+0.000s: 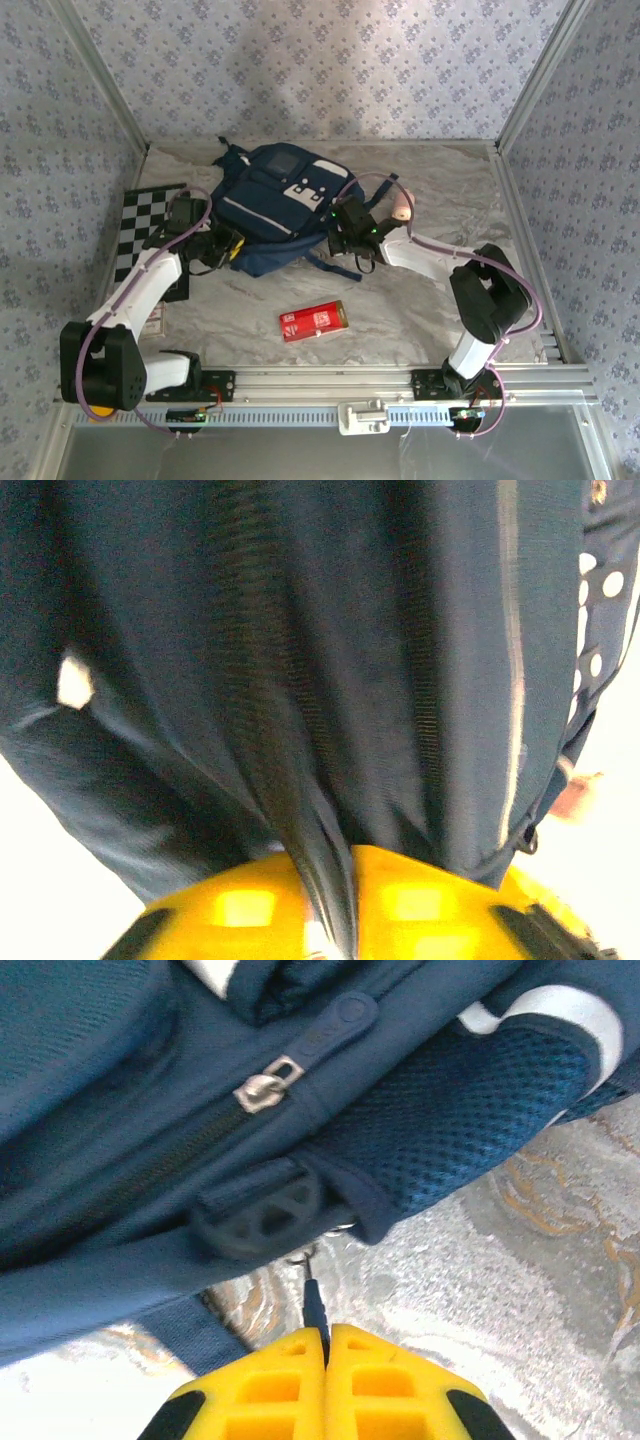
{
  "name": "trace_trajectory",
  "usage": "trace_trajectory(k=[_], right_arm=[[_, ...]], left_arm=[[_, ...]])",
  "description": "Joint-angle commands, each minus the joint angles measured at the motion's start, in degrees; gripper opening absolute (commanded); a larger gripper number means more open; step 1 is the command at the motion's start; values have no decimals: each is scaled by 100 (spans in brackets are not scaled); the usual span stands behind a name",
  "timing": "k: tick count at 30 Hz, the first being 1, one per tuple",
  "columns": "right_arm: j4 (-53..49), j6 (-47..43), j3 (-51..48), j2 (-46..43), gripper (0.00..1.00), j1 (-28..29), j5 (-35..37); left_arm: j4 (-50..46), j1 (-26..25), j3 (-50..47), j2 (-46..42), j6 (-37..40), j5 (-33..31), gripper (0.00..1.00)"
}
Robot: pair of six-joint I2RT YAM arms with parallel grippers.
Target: Pack the student bag
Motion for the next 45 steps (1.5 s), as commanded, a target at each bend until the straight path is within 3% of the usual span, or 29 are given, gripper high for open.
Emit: trace_trajectory(k=[1,8,16,25,29,36,45], right_arm=[[-541,266,232,-310,9,50,-228],[-1091,890,916,-141,44,30,-869],[-1339,1503,1683,415,59,-193,-1227],[-1196,2343,1972,1029,60,-669,-1408],[-1245,2357,2460,1489,59,-727,-1641],[-1381,2555,2942,1920,61,-991,-1268],[-1811,2497,4026,2920,54,-1011,-1368]], left_arm=[[100,57,-10,-445,400,131,33],[-34,-302,249,-537,881,-280,46],[483,-955,535,416,911,-689,46],[620,-1096,235,842,906,-952,44],[741,-1137,-19,842,887,-903,42],[714,-1174,-185,880,974,-980,41],[635,-1184,-99,1012,1038,-1050,41]])
